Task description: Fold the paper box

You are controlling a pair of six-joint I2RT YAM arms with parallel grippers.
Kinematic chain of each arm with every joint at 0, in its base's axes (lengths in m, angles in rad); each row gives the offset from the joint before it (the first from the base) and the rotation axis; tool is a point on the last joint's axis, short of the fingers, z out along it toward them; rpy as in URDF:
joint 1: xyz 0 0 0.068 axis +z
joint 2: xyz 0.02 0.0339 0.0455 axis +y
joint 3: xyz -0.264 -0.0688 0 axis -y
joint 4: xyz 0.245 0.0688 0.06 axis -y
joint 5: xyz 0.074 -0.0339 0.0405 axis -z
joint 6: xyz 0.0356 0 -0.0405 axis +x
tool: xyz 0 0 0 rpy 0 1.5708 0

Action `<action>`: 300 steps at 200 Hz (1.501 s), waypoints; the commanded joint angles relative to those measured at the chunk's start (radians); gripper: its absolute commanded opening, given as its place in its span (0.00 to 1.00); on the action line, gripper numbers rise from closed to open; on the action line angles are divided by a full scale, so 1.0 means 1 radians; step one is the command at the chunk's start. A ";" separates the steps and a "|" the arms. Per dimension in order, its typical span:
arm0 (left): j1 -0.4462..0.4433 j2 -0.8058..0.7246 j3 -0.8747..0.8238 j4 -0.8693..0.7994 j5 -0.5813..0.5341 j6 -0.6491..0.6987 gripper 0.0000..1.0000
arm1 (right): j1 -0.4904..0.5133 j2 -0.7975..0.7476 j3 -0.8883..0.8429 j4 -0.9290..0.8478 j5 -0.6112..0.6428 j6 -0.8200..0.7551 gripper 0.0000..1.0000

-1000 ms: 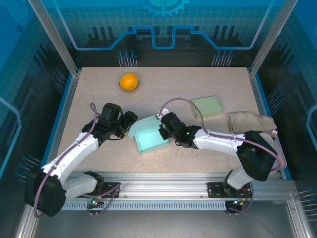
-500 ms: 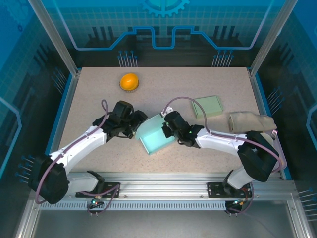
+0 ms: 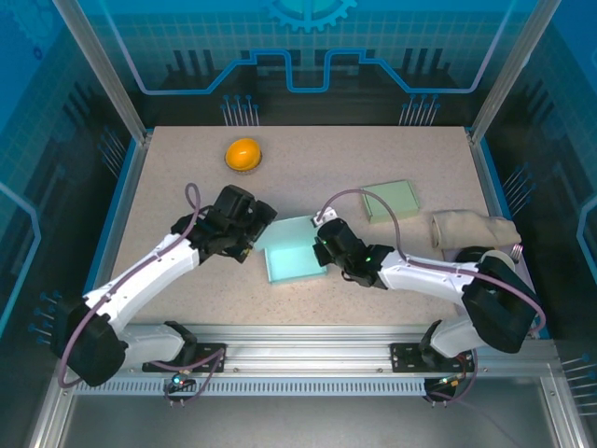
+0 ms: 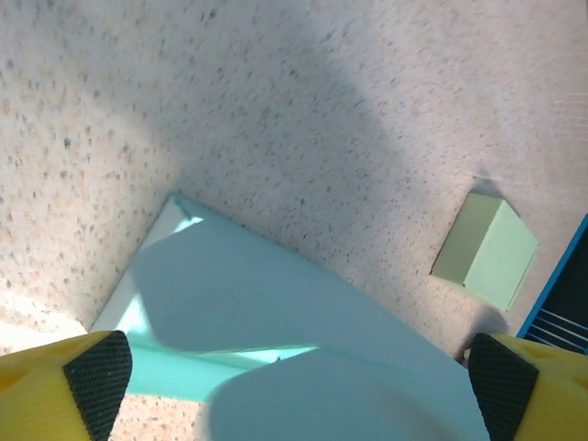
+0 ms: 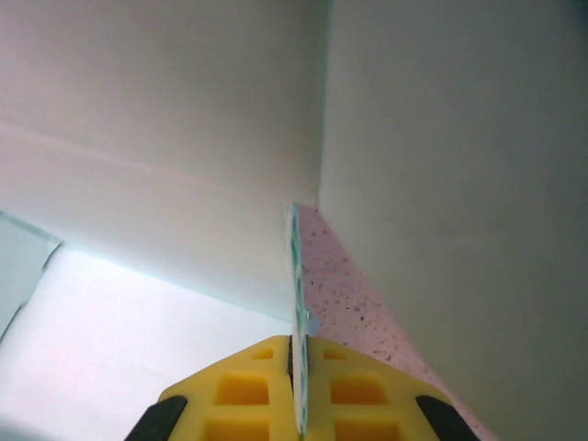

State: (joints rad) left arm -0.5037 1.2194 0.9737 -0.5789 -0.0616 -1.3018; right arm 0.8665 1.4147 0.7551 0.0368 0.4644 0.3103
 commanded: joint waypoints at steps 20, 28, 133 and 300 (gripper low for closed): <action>0.108 0.034 0.040 -0.032 0.161 0.142 0.99 | -0.045 -0.069 -0.019 0.021 -0.012 -0.031 0.00; 0.127 0.049 0.062 -0.049 0.154 0.169 0.99 | -0.047 -0.073 -0.024 0.026 -0.025 -0.037 0.00; 0.053 0.141 0.074 0.077 0.207 0.044 0.99 | -0.048 -0.069 -0.064 0.059 -0.043 -0.016 0.00; -0.064 0.246 0.105 0.128 0.093 0.033 0.85 | -0.009 -0.025 -0.092 0.098 -0.044 -0.003 0.00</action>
State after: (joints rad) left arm -0.5465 1.4414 1.0706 -0.4816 0.0380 -1.2835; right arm 0.8391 1.3827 0.6704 0.0711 0.4366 0.3073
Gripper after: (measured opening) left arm 0.873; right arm 0.049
